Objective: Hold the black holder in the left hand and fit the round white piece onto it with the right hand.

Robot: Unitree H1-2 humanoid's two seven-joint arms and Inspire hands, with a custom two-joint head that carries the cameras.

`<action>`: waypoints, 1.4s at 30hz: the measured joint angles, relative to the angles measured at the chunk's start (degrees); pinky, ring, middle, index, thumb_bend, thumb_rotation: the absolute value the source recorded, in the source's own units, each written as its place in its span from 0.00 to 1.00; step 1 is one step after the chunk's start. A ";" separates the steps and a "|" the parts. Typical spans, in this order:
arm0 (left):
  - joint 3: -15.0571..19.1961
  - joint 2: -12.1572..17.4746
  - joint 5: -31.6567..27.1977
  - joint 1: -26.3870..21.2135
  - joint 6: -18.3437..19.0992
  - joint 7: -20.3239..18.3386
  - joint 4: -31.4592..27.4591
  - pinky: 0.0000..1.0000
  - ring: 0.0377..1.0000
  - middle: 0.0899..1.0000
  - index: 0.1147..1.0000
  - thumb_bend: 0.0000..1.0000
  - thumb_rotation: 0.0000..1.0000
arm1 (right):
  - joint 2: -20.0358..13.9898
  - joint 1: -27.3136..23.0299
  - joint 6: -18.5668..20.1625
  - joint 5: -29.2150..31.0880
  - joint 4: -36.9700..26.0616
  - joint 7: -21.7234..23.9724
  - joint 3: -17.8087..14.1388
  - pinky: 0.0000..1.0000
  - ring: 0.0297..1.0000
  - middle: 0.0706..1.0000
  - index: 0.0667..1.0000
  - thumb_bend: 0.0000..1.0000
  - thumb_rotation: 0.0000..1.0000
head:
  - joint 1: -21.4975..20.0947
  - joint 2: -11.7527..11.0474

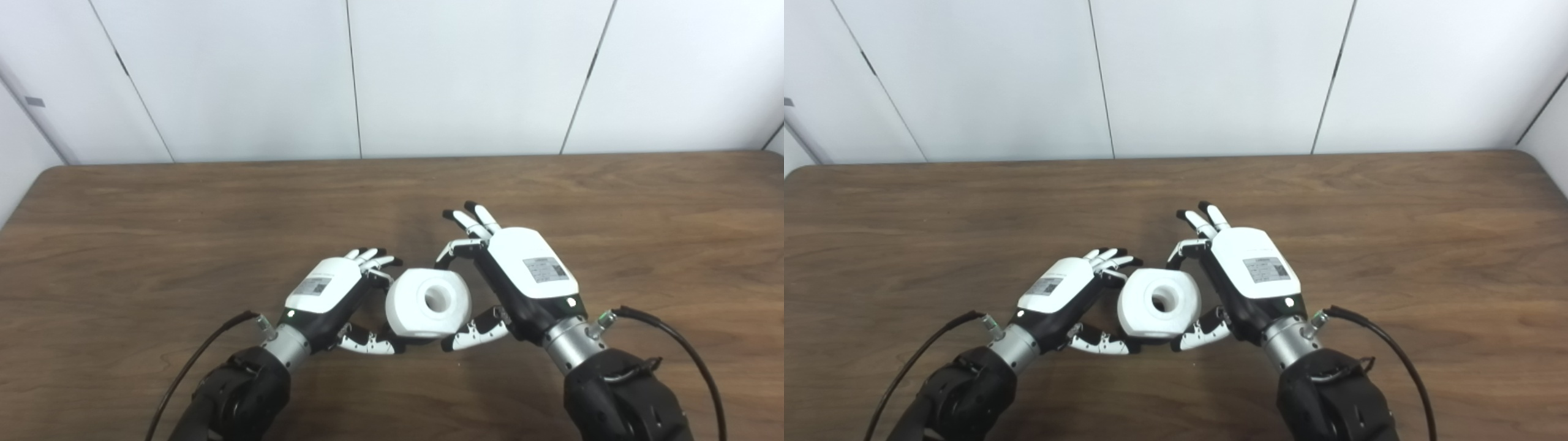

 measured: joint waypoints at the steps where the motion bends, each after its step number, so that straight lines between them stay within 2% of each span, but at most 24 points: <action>1: 0.00 -0.03 0.00 0.00 -0.01 0.05 -0.01 1.00 0.97 0.89 0.41 0.52 0.05 | 0.00 0.00 -0.08 -0.55 0.00 -0.15 0.04 0.83 1.00 0.93 0.44 0.51 0.14 | 0.00 0.00; 6: -0.02 -0.26 -0.04 -0.01 -0.01 0.14 -0.03 1.00 0.97 0.90 0.41 0.52 0.05 | -0.10 -0.01 -0.14 -2.40 -0.38 1.04 -0.01 0.85 1.00 0.93 0.44 0.51 0.14 | 0.00 -0.09; 10: -0.27 -0.52 -0.12 -0.02 -0.09 0.17 -0.10 1.00 0.97 0.90 0.41 0.52 0.05 | -1.46 -0.20 -0.50 -3.66 -1.22 3.30 -0.18 0.84 1.00 0.92 0.44 0.51 0.14 | -0.26 0.00; 16: -0.27 -0.60 -0.17 -0.02 -0.16 0.22 -0.09 1.00 0.97 0.90 0.41 0.52 0.05 | -3.57 -1.99 -2.05 -3.87 -3.09 8.95 -0.67 0.85 1.00 0.92 0.44 0.51 0.14 | -0.88 0.09; 24: -0.58 -0.84 -0.16 -0.04 -0.26 0.53 -0.05 1.00 0.97 0.89 0.41 0.52 0.05 | -4.41 -4.54 -2.68 -3.49 -4.48 15.20 -1.82 0.83 1.00 0.90 0.44 0.52 0.14 | -1.05 -0.26; 26: -0.67 -0.87 -0.13 -0.06 -0.26 0.61 0.04 1.00 0.97 0.89 0.41 0.52 0.05 | -4.91 -5.22 -2.82 -3.34 -4.61 16.63 -2.14 0.79 0.99 0.90 0.44 0.52 0.14 | -1.05 -0.26; 31: -0.98 -1.17 -0.02 -0.08 -0.26 0.67 0.22 1.00 0.97 0.90 0.41 0.52 0.05 | -5.60 -6.75 -3.72 -3.57 -4.61 18.48 -3.10 0.79 0.99 0.90 0.44 0.52 0.14 | -0.70 -0.70; 42: -1.03 -1.53 0.02 -0.10 -0.27 1.14 0.73 1.00 0.97 0.90 0.41 0.52 0.05 | -4.76 -8.12 -4.91 -3.09 -3.86 18.28 -3.93 0.82 1.00 0.90 0.44 0.52 0.14 | -0.53 -1.32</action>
